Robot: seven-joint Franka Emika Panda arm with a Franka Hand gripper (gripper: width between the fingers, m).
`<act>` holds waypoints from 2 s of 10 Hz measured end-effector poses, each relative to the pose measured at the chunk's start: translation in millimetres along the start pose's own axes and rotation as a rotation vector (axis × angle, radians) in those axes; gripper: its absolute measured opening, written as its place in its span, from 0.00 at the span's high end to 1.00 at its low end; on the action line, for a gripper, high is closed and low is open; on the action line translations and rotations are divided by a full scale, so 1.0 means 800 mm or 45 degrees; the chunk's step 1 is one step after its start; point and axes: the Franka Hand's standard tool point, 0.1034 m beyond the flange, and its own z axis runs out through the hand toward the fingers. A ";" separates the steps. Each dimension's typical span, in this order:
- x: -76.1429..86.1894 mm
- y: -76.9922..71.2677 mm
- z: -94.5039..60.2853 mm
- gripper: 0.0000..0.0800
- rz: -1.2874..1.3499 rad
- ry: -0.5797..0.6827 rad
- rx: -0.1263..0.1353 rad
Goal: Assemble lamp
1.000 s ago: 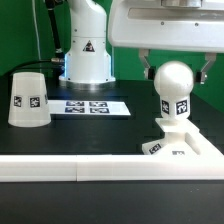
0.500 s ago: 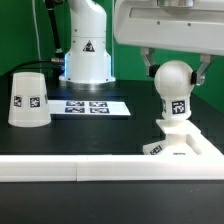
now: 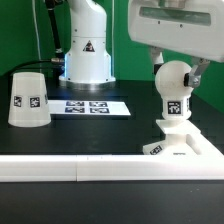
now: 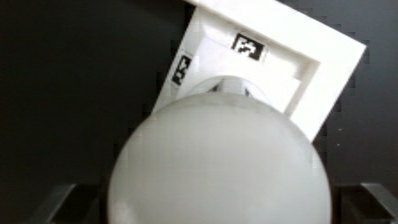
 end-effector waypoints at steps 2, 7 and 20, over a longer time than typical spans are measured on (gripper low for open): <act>-0.004 -0.001 0.000 0.28 0.195 -0.026 -0.005; -0.016 -0.004 0.001 0.20 0.376 -0.050 -0.003; -0.027 -0.010 0.006 0.13 -1.061 0.000 0.029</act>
Offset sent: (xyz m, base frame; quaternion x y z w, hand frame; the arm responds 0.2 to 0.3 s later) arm 0.0036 0.0040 -0.0055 -0.0096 -0.0035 0.2058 0.9786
